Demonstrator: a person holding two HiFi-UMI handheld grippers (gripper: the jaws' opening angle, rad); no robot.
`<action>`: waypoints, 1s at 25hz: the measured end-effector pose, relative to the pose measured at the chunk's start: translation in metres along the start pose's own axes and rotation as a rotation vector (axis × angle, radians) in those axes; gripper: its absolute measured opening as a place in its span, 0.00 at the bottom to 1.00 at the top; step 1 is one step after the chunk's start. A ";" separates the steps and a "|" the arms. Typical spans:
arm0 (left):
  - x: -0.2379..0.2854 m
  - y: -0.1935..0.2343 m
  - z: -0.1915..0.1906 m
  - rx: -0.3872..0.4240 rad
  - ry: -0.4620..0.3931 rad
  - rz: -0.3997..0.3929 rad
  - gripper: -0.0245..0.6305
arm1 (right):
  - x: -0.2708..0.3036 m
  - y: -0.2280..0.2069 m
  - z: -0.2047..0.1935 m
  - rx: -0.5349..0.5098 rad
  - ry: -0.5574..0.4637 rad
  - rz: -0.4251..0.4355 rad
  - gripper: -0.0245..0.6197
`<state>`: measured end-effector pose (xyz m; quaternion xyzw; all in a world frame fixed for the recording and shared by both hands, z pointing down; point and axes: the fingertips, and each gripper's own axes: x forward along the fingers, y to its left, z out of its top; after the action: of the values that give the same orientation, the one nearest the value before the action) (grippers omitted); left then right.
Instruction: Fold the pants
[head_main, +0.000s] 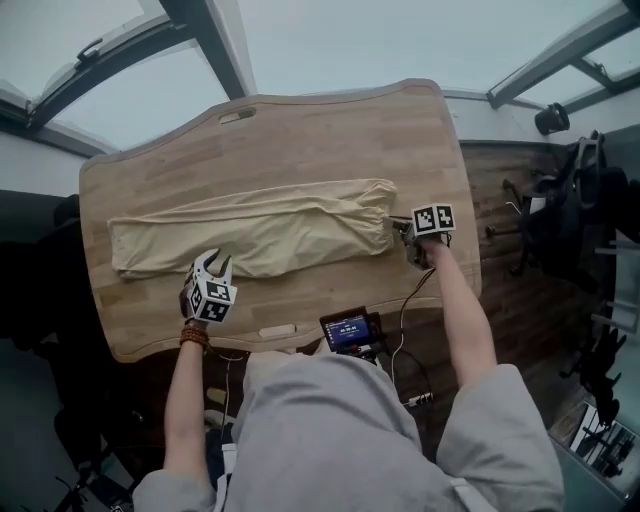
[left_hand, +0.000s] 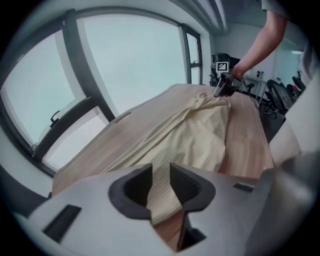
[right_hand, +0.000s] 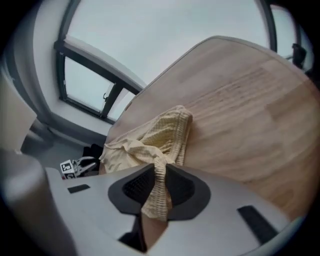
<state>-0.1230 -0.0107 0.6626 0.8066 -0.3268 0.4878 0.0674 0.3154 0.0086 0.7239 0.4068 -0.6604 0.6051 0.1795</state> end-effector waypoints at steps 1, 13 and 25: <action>0.008 -0.015 0.014 -0.007 -0.010 -0.018 0.21 | 0.002 0.005 -0.003 -0.027 0.018 0.020 0.14; 0.057 -0.077 0.060 -0.048 0.019 0.011 0.20 | -0.069 0.056 0.084 -0.453 -0.281 0.059 0.13; 0.046 -0.078 0.064 0.004 0.009 0.018 0.20 | -0.016 0.066 0.109 -0.759 -0.232 -0.080 0.17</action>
<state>-0.0153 0.0013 0.6841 0.8017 -0.3327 0.4926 0.0629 0.3034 -0.0934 0.6466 0.4027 -0.8365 0.2606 0.2649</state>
